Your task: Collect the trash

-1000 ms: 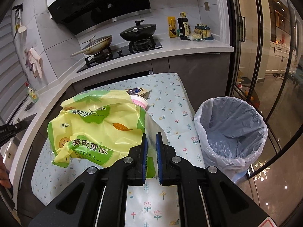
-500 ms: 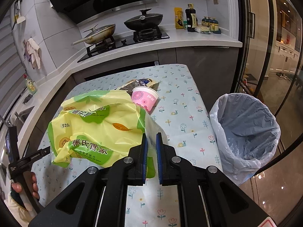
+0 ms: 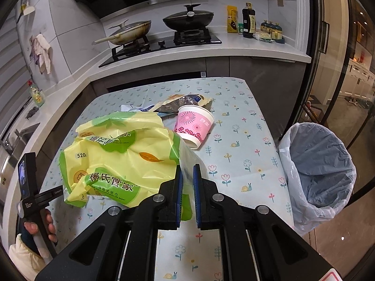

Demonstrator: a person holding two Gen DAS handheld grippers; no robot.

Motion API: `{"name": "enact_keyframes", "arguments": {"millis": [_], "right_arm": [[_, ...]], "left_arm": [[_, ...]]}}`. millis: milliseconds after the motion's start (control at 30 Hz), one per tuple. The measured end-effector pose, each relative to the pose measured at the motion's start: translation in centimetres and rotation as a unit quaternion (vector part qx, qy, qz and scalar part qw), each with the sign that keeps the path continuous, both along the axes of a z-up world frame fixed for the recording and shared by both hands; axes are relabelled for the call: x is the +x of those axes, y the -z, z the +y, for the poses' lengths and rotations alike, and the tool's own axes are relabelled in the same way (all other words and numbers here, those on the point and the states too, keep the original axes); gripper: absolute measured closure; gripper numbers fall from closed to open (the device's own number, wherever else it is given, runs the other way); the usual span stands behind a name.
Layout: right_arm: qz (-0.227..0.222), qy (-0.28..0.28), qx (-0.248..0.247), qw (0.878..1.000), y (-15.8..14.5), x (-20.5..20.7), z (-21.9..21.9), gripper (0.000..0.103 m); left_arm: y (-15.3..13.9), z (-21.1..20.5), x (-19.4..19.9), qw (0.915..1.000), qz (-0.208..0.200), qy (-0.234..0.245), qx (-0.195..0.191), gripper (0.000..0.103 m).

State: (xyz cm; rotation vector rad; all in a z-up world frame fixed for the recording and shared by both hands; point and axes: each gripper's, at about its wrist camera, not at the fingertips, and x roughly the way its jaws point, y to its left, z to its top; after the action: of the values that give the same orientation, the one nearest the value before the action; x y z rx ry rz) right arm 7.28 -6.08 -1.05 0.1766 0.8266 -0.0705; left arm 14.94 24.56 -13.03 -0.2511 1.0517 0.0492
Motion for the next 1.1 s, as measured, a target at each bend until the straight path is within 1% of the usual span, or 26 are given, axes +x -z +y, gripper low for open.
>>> {"name": "enact_keyframes", "arguments": {"millis": [133,333,467,600,700,833,967,1100], "right_arm": [[-0.009,0.001,0.005,1.000,-0.5,-0.7,-0.4,0.095],[-0.026,0.011,0.016,0.999,-1.5,-2.1,-1.9,0.095],[-0.039,0.027,0.022,0.999,-2.2,-3.4,-3.7,0.095],[-0.048,0.050,0.028,0.997,-2.6,-4.8,-5.9,0.094],[-0.054,0.071,0.035,0.995,-2.8,-6.1,-7.9,0.094],[-0.058,0.106,0.043,0.992,-2.7,-7.8,-10.8,0.095],[-0.056,0.147,0.042,0.987,-2.3,-9.7,-14.1,0.094],[-0.050,0.186,0.040,0.980,-1.6,-11.2,-17.1,0.095]], "left_arm": [[-3.0,-0.1,-1.5,0.9996,-0.028,0.002,-0.005,0.102],[-9.6,-1.4,-3.6,0.9956,-0.090,0.018,-0.019,0.102],[-13.9,-4.1,-4.7,0.9903,-0.130,0.044,-0.022,0.102],[-17.2,-8.0,-5.5,0.9832,-0.156,0.086,-0.040,0.102],[-18.9,-11.5,-6.1,0.9761,-0.167,0.127,-0.058,0.102],[-20.0,-17.3,-6.7,0.9646,-0.168,0.189,-0.074,0.102],[-20.6,-23.5,-7.1,0.9492,-0.172,0.249,-0.087,0.102],[-20.6,-29.0,-7.1,0.9324,-0.168,0.303,-0.104,0.102]]}}
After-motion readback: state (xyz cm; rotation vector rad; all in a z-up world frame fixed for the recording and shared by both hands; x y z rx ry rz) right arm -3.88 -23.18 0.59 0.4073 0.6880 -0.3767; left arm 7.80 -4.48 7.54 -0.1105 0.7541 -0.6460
